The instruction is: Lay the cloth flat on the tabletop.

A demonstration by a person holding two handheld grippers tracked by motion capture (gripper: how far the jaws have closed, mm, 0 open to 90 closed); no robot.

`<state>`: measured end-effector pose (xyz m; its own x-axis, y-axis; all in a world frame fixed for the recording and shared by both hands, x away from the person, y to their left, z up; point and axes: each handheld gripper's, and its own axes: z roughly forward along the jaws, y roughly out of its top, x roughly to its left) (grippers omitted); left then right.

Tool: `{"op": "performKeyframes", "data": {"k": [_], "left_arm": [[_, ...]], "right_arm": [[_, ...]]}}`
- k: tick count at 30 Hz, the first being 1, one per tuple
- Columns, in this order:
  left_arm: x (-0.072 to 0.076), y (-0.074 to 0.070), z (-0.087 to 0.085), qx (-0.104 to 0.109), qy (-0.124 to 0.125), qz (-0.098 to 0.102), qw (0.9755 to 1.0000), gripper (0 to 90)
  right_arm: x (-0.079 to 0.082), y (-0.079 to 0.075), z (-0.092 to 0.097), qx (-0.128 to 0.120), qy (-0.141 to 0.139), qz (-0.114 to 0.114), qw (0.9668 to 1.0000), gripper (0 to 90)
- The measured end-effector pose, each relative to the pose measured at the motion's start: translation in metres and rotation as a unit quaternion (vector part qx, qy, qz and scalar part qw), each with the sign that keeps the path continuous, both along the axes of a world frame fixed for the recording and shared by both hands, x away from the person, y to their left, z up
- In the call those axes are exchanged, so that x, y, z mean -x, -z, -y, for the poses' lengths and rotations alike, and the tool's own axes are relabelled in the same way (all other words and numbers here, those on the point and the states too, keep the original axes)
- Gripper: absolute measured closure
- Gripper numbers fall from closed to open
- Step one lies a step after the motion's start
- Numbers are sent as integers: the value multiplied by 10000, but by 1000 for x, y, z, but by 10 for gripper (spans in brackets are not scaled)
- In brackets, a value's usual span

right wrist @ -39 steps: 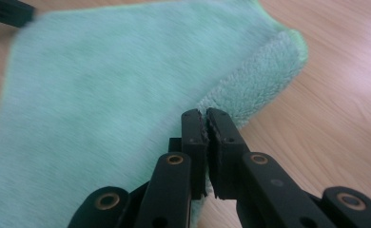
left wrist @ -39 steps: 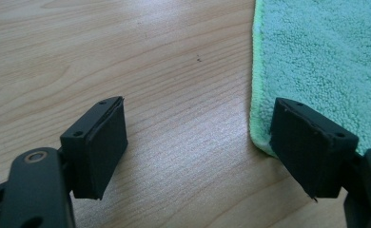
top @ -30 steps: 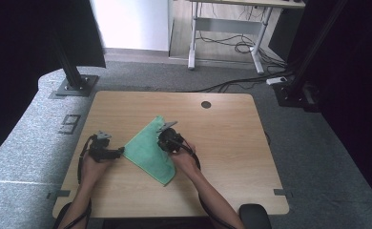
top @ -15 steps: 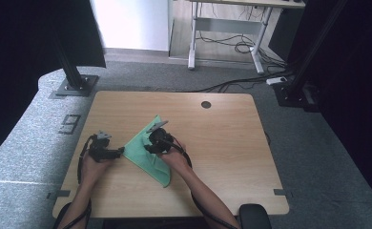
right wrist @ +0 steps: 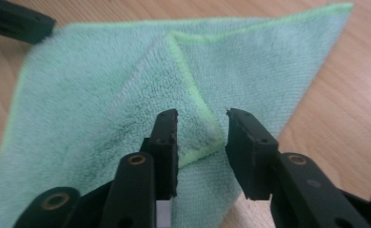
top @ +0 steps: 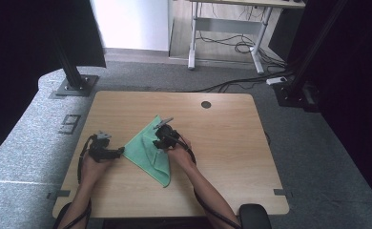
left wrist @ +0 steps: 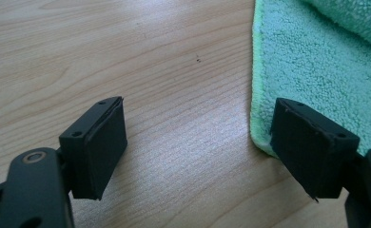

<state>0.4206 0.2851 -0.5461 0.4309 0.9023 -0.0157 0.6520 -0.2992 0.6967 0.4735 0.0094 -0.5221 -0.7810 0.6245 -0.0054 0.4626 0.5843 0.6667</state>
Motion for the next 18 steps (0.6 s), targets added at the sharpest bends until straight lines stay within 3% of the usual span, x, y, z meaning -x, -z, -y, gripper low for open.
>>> {"op": "performKeyframes", "data": {"k": [4, 8, 11, 18], "left_arm": [[0, 0, 0, 1, 2, 0, 10000, 198], [0, 0, 0, 0, -1, -1, 10000, 198], [0, 0, 0, -14, 7, -4, 10000, 199], [0, 0, 0, -16, 6, -1, 10000, 198]], "right_arm": [[2, 7, -5, 104, -90, -14, 9999, 853], [6, -2, -3, 162, -98, 129, 9997, 867], [6, -11, 8, 102, -57, 182, 9998, 867], [2, -27, 56, 79, 382, 217, 9990, 867]]}}
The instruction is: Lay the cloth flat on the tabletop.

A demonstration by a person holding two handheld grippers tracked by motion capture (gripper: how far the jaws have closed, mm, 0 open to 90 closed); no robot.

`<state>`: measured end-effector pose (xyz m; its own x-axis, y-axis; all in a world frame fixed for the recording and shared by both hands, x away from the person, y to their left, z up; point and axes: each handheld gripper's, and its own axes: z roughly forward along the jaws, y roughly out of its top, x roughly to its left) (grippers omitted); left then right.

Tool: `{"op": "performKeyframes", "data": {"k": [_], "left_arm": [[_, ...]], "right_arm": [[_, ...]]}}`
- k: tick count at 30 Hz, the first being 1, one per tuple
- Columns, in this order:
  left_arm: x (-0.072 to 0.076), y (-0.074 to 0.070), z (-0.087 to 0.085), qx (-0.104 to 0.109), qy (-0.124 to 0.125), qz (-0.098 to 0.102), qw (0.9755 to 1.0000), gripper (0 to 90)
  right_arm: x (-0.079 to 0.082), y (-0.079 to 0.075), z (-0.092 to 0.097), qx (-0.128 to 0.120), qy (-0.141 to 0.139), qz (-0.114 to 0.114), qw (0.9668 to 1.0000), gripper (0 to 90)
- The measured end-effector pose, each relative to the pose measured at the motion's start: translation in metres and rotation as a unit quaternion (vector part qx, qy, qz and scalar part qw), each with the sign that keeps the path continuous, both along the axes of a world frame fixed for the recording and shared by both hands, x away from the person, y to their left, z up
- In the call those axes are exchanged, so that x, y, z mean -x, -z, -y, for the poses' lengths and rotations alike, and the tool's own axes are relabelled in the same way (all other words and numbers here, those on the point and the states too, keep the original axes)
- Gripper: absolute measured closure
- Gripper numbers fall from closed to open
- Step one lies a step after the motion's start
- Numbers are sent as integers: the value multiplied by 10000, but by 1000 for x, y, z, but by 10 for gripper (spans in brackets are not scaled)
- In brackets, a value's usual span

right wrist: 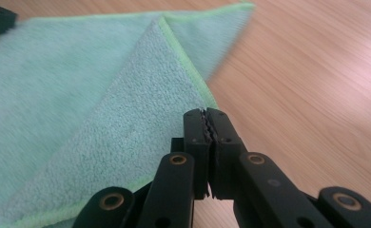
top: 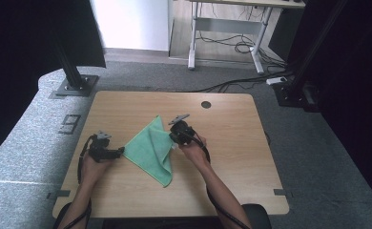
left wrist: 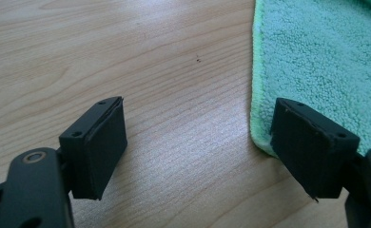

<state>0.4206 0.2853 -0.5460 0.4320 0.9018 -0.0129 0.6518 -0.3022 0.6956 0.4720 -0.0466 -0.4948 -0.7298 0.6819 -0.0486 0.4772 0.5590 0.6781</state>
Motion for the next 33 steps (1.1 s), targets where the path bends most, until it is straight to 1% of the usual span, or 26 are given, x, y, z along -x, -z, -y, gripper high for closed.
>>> {"op": "performKeyframes", "data": {"k": [4, 6, 10, 13, 14, 17, 18, 19, 21, 22, 23, 24, 25, 26, 28, 31, 33], "left_arm": [[0, 0, 0, 1, -4, -4, 10000, 198], [0, 0, 0, -1, -9, -6, 10000, 197], [0, 0, 1, -5, -15, -5, 10000, 195], [0, 0, 1, -5, -19, -7, 10000, 194], [0, 0, 1, -5, -23, -7, 10000, 192], [-1, -1, 2, 2, -33, -36, 10000, 187], [-1, -2, 2, 25, -41, -77, 10000, 187], [-1, -3, 2, 92, -58, -111, 9999, 184], [2, -7, 3, 213, -55, -84, 9997, 157], [4, -10, 4, 264, -35, -50, 9996, 151], [6, -12, 5, 298, -5, -18, 9996, 151], [8, -14, 8, 349, 65, -7, 9994, 151], [10, -15, 11, 350, 99, -26, 9993, 149], [10, -14, 15, 295, 138, -51, 9995, 146], [10, -12, 22, 149, 236, -125, 9995, 143], [9, -9, 28, -84, 310, -176, 9993, 139], [7, -6, 29, -185, 304, -229, 9991, 139]], "right_arm": [[1, -1, 27, 54, 187, 21, 9998, 867], [2, 1, 41, 67, 324, -13, 9995, 866], [1, 7, 65, 124, 549, -47, 9984, 865], [-3, 16, 83, 117, 770, -101, 9969, 865], [-3, 19, 87, 113, 825, -153, 9964, 864], [-4, 30, 95, 184, 869, -256, 9957, 854], [-4, 32, 96, 213, 884, -266, 9955, 824], [-4, 32, 98, 199, 925, -219, 9953, 759], [-5, 28, 103, 6, 1159, -66, 9932, 593], [-6, 26, 105, -58, 1240, -54, 9923, 520], [-8, 24, 106, -42, 1295, -28, 9916, 472], [-10, 23, 107, 6, 1318, 31, 9913, 442], [-12, 22, 107, 64, 1349, 129, 9908, 422], [-14, 23, 107, 79, 1373, 137, 9904, 404], [-19, 28, 106, 126, 1342, 126, 9908, 389], [-24, 39, 103, 342, 1273, 60, 9913, 375], [-24, 42, 105, 273, 1274, 95, 9914, 365]]}}
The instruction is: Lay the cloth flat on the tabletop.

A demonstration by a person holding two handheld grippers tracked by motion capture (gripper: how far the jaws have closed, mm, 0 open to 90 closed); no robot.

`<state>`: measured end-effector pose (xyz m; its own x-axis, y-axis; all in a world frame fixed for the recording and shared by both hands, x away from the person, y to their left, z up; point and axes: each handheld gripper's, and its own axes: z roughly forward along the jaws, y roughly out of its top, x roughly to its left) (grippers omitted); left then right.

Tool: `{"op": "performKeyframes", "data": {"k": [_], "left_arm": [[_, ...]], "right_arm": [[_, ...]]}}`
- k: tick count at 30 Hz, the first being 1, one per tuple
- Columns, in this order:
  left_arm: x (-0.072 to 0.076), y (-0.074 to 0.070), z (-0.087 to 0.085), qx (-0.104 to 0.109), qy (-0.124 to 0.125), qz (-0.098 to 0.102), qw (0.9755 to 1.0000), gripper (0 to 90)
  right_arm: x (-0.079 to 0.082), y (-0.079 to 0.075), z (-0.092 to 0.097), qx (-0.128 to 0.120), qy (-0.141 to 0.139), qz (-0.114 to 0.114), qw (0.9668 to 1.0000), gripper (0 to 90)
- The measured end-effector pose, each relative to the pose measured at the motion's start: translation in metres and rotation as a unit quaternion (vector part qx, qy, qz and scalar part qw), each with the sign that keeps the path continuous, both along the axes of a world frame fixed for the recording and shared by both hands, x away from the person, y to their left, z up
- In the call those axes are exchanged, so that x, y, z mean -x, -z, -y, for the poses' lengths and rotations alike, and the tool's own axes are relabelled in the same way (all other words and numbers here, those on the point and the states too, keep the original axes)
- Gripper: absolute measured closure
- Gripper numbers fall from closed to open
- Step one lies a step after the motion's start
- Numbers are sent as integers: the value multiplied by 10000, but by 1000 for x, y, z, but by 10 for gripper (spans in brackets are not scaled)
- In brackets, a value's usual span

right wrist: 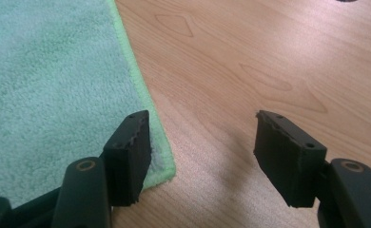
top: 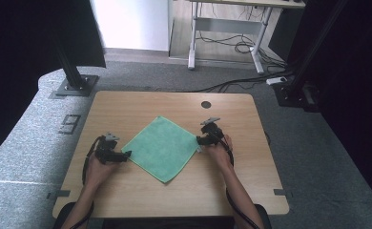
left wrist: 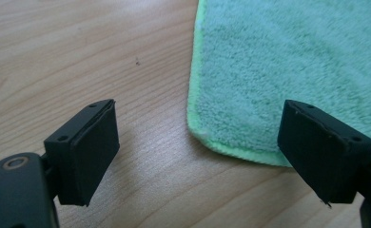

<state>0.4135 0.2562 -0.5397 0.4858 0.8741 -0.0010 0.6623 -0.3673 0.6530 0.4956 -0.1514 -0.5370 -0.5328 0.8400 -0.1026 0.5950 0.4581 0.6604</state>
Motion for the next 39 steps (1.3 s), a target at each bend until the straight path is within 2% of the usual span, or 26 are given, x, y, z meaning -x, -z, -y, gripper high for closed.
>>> {"op": "performKeyframes", "data": {"k": [1, 3, 5, 8, 11, 14, 19, 21, 22, 23, 24, 25, 27, 30, 33, 36, 38, 39], "left_arm": [[-2, 2, 0, -42, 16, -32, 10000, 139], [-6, 3, -1, 36, -26, -43, 10000, 125], [-11, 3, 0, 26, -40, -19, 10000, 120], [-25, 4, 0, 24, -93, -6, 10000, 102], [-38, 3, 1, -43, -156, 22, 9999, 88], [-57, 3, 8, -78, -169, 46, 9998, 87], [-88, 2, 29, -200, -40, 88, 9998, 82], [-98, 2, 36, -183, -23, 75, 9998, 82], [-101, 2, 38, -232, -14, 86, 9997, 81], [-103, 0, 41, -417, -59, 191, 9989, 81], [-102, -3, 42, -519, -108, 241, 9983, 83], [-99, -6, 42, -507, -110, 270, 9983, 85], [-88, -12, 40, -349, -60, 325, 9988, 85], [-65, -15, 38, -29, 150, 240, 9996, 85], [-40, -11, 40, -47, 387, 150, 9991, 84], [-23, -4, 41, -36, 525, 19, 9986, 80], [-19, 0, 43, -166, 570, -43, 9982, 76], [-20, 2, 44, -191, 567, -7, 9982, 70]], "right_arm": [[1, 0, 1, -38, 19, -16, 10000, 365], [4, 0, 3, -10, -16, 17, 10000, 359], [9, 0, 5, 10, -41, 4, 10000, 352], [20, 0, 10, 68, -92, 13, 9999, 337], [40, 0, 15, 111, -208, 30, 9997, 326], [61, 0, 20, 106, -298, 20, 9995, 316], [95, 0, 19, 206, -473, 90, 9986, 315], [107, 0, 16, 192, -468, 101, 9987, 315], [112, 1, 15, 150, -436, 108, 9989, 315], [116, 1, 14, 123, -403, 109, 9991, 312], [121, 1, 13, 83, -394, 74, 9992, 295], [124, 1, 13, 84, -424, 56, 9990, 272], [128, -3, 15, 125, -455, 195, 9987, 261], [115, -10, 21, -82, -328, 308, 9990, 259], [97, -9, 23, -135, -272, 282, 9991, 242], [84, -3, 19, -109, -307, 209, 9993, 228], [79, 2, 16, -84, -350, 134, 9993, 222], [79, 4, 14, -50, -361, 120, 9993, 219]]}}
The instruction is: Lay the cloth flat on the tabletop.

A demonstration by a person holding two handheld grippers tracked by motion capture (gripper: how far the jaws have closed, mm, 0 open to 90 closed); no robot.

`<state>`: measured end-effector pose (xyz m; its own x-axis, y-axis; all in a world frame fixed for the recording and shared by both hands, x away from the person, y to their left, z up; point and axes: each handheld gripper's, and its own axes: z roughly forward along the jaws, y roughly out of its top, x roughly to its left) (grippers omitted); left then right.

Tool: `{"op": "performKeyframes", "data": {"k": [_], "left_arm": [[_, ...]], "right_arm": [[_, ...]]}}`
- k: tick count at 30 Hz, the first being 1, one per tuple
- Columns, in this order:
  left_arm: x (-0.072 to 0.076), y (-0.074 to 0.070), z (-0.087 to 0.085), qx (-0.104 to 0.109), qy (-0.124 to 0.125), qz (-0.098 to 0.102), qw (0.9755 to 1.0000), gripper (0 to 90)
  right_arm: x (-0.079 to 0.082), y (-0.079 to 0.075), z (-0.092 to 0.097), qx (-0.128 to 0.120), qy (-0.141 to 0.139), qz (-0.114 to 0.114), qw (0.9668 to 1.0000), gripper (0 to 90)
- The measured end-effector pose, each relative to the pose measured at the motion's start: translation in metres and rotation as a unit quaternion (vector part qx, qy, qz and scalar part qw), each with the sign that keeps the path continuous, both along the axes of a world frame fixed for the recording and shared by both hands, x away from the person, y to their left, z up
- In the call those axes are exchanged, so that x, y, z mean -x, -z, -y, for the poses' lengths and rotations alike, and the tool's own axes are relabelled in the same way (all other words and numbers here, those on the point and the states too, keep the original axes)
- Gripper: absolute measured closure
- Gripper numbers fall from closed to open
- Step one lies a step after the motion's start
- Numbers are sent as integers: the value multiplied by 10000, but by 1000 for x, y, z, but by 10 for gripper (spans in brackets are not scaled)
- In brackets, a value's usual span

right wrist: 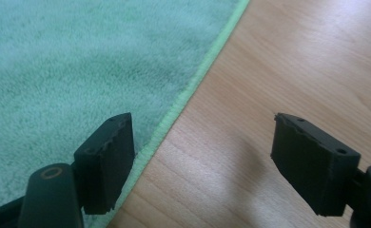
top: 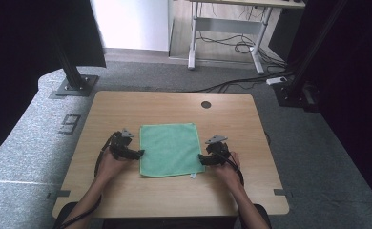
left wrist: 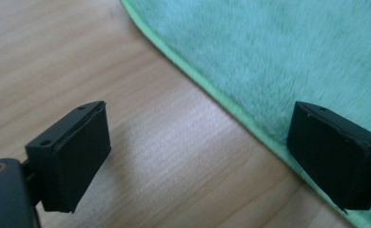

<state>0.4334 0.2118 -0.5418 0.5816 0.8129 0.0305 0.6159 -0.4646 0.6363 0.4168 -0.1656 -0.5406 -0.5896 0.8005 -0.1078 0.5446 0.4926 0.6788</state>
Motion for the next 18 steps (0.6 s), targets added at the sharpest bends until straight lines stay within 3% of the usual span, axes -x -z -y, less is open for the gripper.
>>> {"op": "performKeyframes", "data": {"k": [5, 8, 18], "left_arm": [[-15, 2, 3, 107, -61, -4, 9999, 49], [-22, 4, 4, 204, -58, -27, 9998, 50], [-17, 4, 4, 210, -69, 36, 9997, 62]], "right_arm": [[9, -1, 2, 161, -14, 36, 9999, 220], [15, 1, 7, 21, 59, -14, 10000, 222], [12, 2, 11, -65, 66, -71, 9999, 212]]}}
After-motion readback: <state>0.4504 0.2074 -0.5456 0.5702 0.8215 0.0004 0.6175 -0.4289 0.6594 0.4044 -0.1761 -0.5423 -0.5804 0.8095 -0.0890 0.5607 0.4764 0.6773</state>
